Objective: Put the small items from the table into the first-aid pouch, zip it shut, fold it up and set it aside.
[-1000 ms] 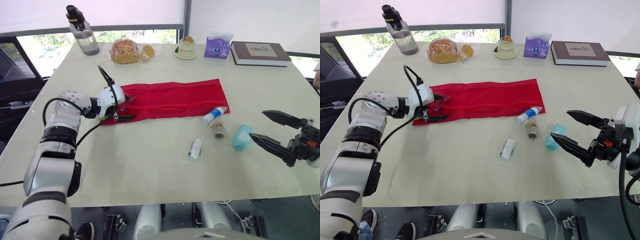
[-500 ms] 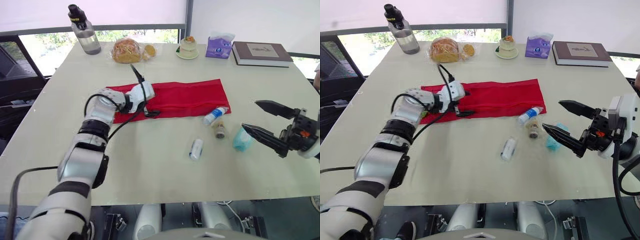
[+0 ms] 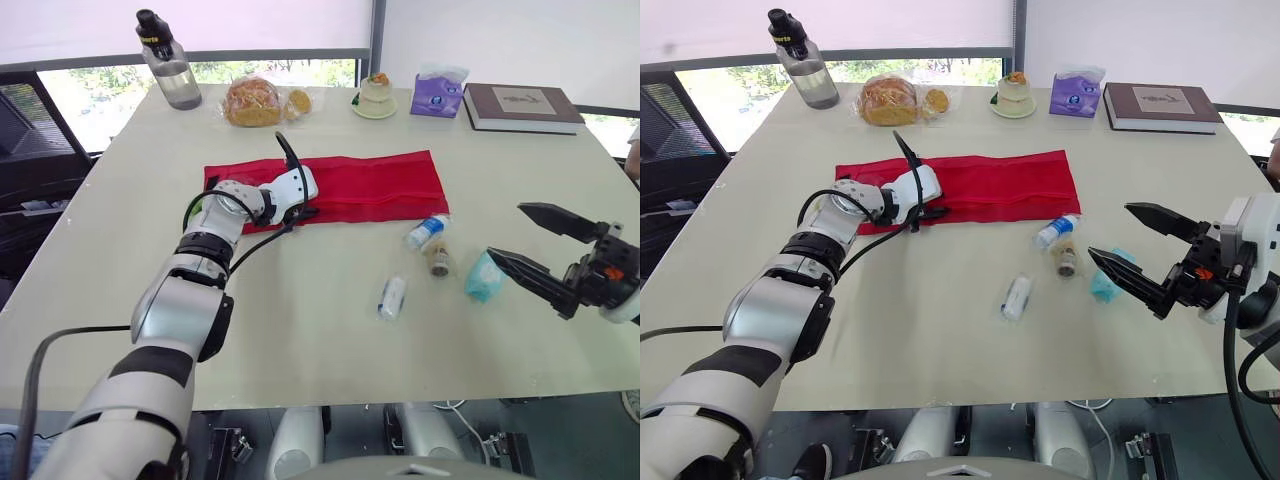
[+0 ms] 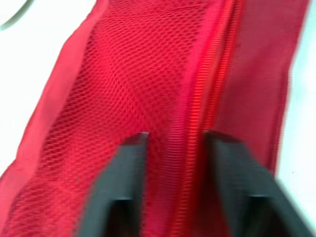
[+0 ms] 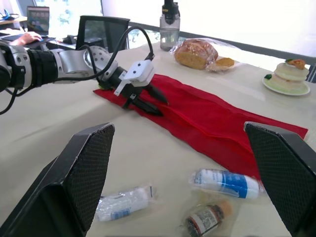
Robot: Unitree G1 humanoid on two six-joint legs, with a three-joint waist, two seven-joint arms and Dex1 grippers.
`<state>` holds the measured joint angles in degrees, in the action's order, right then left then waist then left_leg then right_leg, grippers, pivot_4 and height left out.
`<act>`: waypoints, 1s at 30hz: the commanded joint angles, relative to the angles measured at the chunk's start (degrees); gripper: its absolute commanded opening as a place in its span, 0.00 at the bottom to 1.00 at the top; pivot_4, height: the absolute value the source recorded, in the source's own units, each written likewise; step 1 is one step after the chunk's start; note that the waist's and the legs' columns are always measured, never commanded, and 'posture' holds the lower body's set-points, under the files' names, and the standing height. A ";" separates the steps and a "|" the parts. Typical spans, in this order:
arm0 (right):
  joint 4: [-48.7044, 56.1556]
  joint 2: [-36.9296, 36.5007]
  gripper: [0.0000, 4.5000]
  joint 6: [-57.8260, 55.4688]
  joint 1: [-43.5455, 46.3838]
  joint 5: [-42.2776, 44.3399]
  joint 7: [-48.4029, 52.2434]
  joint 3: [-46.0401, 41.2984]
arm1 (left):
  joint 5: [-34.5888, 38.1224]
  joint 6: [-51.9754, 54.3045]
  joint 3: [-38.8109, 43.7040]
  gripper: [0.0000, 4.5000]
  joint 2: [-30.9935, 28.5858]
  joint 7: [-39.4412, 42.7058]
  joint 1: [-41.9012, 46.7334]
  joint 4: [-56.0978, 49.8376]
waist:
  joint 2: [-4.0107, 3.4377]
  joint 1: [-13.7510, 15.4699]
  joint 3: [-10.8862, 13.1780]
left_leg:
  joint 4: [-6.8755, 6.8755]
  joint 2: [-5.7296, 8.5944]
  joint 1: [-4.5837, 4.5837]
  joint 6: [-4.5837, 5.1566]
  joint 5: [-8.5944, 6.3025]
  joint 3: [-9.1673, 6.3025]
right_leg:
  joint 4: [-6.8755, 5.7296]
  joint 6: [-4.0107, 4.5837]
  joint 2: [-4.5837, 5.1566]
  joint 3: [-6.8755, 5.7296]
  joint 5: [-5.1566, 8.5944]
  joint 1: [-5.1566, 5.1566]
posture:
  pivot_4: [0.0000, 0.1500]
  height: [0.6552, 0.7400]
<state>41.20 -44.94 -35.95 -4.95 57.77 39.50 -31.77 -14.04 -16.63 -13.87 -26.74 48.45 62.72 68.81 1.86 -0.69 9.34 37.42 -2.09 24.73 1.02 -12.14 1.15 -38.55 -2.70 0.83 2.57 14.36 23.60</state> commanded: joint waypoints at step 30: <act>0.35 -0.60 1.00 2.08 -0.57 -0.36 1.48 -0.21 | 8.59 14.06 2.56 0.00 2.88 18.53 -8.58 -25.80 | 0.00 0.09 0.00 | 0.01 -0.01 0.01 0.00 0.00 -0.03 | -0.04 0.03 0.02 0.00 -0.01 -0.01 | 1.00 1.00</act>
<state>40.48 -44.98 -34.82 -5.57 56.88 40.88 -30.71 -6.79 -3.71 -11.41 -23.68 65.83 53.94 45.85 1.86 -0.59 9.34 37.43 -2.10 24.74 1.02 -12.14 1.12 -38.60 -2.68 0.87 2.58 14.36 23.58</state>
